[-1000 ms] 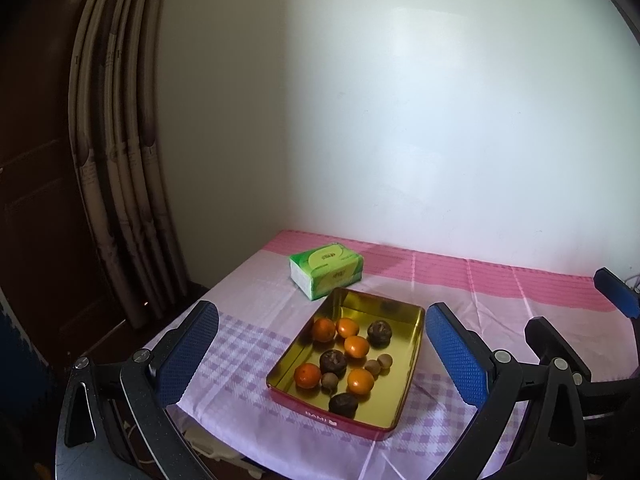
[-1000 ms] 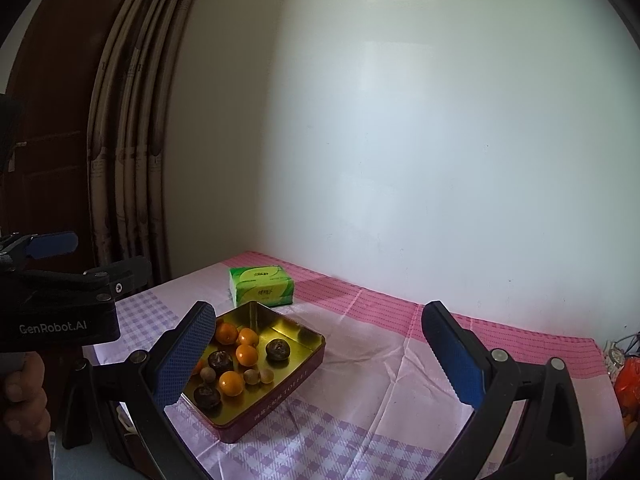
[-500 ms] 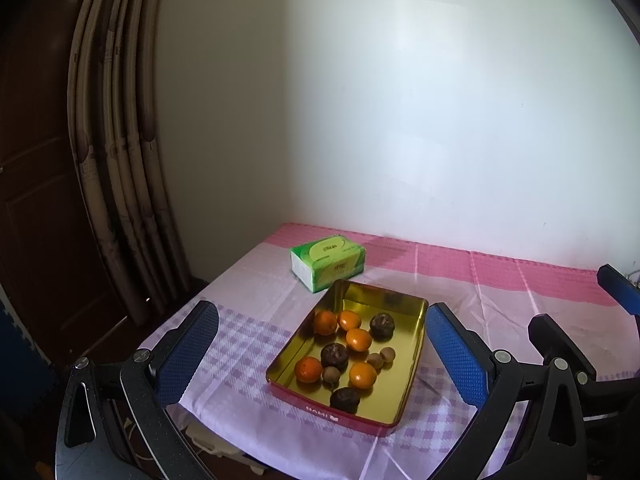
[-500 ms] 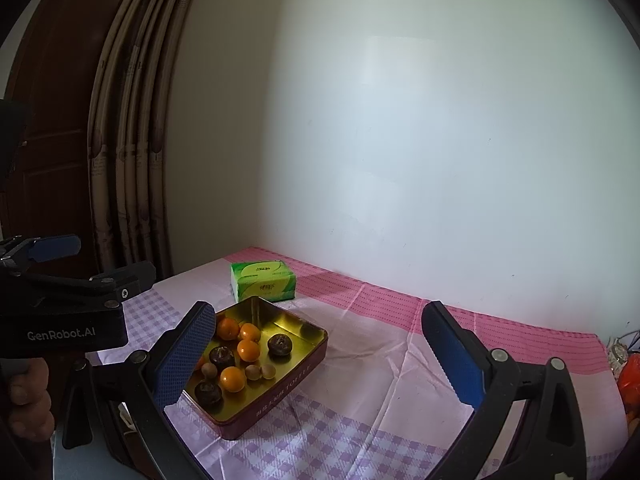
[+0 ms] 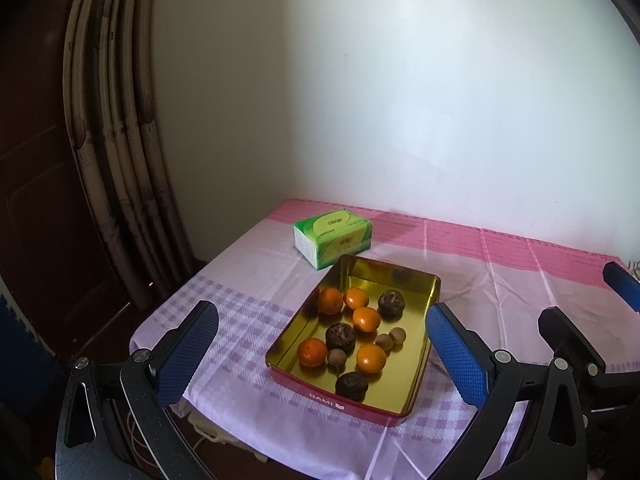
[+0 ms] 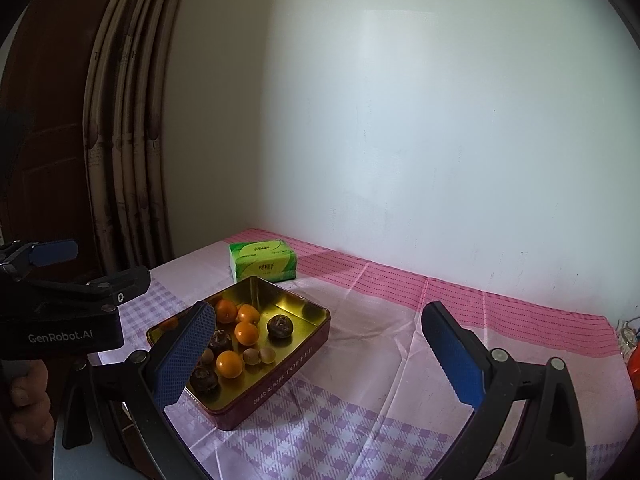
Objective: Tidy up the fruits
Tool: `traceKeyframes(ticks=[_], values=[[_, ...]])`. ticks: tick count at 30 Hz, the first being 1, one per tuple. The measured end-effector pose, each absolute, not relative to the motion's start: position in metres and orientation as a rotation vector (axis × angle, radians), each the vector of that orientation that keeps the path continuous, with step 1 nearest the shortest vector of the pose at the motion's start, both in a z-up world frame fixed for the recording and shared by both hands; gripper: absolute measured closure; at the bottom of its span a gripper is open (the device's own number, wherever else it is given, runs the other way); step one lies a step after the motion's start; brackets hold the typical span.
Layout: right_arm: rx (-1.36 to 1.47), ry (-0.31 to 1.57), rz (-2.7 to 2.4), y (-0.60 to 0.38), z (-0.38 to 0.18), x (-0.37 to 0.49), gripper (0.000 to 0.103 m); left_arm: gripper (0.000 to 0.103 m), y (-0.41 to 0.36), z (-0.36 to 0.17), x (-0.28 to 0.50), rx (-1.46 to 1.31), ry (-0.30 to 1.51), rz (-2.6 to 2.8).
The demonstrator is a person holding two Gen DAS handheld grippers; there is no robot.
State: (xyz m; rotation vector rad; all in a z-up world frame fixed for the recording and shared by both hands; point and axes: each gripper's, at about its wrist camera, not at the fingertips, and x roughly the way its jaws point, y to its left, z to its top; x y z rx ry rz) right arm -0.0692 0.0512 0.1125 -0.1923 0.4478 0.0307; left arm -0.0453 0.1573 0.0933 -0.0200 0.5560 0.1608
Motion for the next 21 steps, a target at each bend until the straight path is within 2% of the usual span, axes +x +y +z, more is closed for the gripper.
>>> traceKeyframes(ticks=[11, 17, 21], values=[[-0.14, 0.564, 0.011, 0.014, 0.081, -0.049, 0.001, 0.0, 0.156, 0.074, -0.032, -0.008, 0.617, 0.163], [-0.148, 0.72, -0.054, -0.067, 0.043, -0.027, 0.001, 0.0, 0.152, 0.069, -0.03, 0.016, 0.621, 0.171], [-0.14, 0.911, -0.148, -0.154, 0.005, -0.009, 0.001, 0.0, 0.149, 0.066, -0.025, 0.02, 0.653, 0.167]])
